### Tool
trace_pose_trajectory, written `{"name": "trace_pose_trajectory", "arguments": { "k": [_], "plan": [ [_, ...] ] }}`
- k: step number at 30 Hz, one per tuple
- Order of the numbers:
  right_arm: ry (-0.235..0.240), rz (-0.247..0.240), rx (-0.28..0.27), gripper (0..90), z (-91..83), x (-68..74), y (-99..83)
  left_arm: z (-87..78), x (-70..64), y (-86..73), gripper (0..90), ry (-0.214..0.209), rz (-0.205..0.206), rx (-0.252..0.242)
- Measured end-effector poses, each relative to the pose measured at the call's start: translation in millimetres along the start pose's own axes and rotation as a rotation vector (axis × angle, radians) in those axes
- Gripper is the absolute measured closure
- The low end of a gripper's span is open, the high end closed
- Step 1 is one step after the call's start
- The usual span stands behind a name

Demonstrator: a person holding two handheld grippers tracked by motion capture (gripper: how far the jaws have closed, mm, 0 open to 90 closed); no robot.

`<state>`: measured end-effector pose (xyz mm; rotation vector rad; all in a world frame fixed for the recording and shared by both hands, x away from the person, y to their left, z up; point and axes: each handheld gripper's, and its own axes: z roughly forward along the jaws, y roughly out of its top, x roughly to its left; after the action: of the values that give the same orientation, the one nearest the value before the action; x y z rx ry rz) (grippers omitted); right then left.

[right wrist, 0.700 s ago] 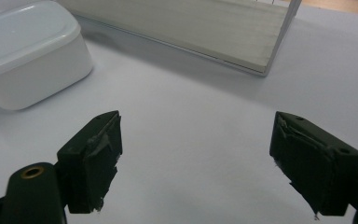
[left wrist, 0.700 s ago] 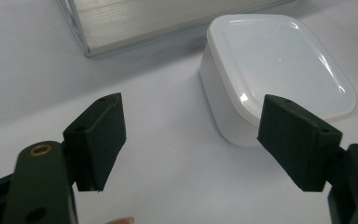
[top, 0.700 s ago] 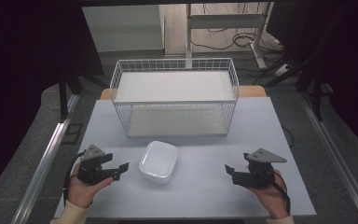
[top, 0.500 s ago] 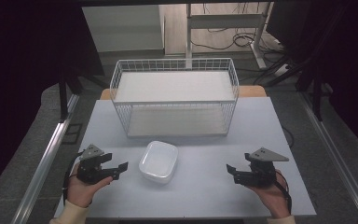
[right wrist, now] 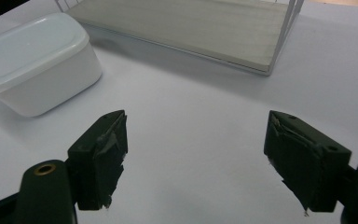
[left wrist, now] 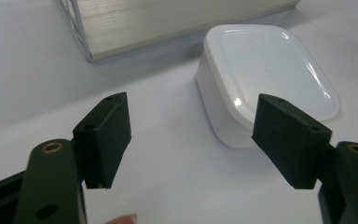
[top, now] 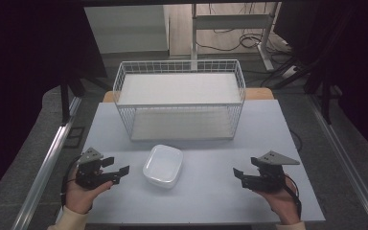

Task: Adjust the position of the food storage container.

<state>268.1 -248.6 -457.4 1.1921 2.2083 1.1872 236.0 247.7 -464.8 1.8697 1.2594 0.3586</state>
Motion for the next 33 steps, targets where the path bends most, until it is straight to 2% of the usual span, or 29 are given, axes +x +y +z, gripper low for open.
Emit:
{"name": "trace_pose_trajectory", "arguments": {
  "k": [9, 16, 20, 24, 25, 26, 28, 29, 30, 33],
  "plan": [
    [-0.008, -0.005, 0.009, 22.7, -0.3, -1.1, -0.8, -2.3, 0.0, 2.2, 32.6, -0.011, -0.002, 0.001],
    [-0.026, -0.005, 0.024, 23.1, 0.7, -4.0, -2.0, 0.2, -1.0, 6.5, 38.5, -0.027, 0.006, 0.027],
    [-0.026, -0.011, 0.028, 23.1, 2.0, -3.3, -2.2, 2.8, -1.9, 12.4, 47.1, -0.018, 0.016, 0.057],
    [-0.026, -0.017, 0.03, 23.2, 2.5, -2.0, -1.9, 4.5, -1.8, 16.9, 59.5, -0.014, 0.009, 0.074],
    [-0.026, -0.02, 0.031, 23.1, 2.4, -1.5, -1.8, 5.4, -1.6, 18.5, 59.5, -0.016, 0.011, 0.083],
    [-0.029, -0.023, 0.031, 23.1, 2.1, -0.9, -1.7, 7.8, -1.6, 21.3, 67.1, -0.018, 0.015, 0.1],
    [-0.03, -0.025, 0.031, 23.1, 1.8, -1.0, -1.5, 9.4, -1.6, 22.5, 74.0, -0.018, 0.015, 0.107],
    [-0.03, -0.025, 0.031, 23.1, 1.8, -1.0, -1.5, 11.2, -1.4, 23.7, 74.0, -0.023, 0.015, 0.116],
    [-0.032, -0.026, 0.031, 23.1, 1.5, -1.2, -1.5, 16.1, -0.6, 25.6, 80.7, -0.033, 0.01, 0.136],
    [-0.036, -0.027, 0.032, 23.1, 1.4, -1.5, -1.4, 22.0, 0.4, 27.5, 87.7, -0.041, 0.006, 0.153]
  ]
}}
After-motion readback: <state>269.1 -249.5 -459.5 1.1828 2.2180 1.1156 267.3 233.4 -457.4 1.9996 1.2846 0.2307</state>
